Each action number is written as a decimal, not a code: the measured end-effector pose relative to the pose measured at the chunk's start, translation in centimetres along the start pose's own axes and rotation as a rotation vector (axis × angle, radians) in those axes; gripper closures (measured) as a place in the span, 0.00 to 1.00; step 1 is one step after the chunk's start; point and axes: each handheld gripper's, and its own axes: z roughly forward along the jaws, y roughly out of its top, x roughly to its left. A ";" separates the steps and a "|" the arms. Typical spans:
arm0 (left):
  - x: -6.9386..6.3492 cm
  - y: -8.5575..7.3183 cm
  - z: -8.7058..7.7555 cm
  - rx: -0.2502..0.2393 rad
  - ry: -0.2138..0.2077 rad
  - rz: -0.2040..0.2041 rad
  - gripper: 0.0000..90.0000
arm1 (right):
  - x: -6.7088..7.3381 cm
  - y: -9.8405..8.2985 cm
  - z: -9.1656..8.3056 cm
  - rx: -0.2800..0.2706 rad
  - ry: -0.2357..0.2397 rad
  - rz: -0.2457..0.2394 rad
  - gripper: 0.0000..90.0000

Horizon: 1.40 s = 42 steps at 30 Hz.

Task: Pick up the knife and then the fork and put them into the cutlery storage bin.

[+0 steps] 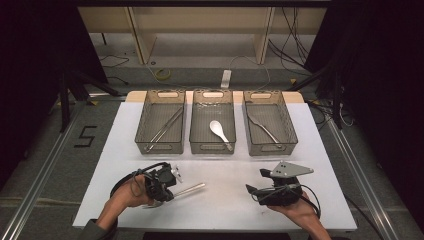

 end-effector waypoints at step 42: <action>-4.0 6.5 0.1 -0.033 -0.147 0.158 0.95 | 8.1 1.0 7.0 0.162 0.174 -0.416 0.53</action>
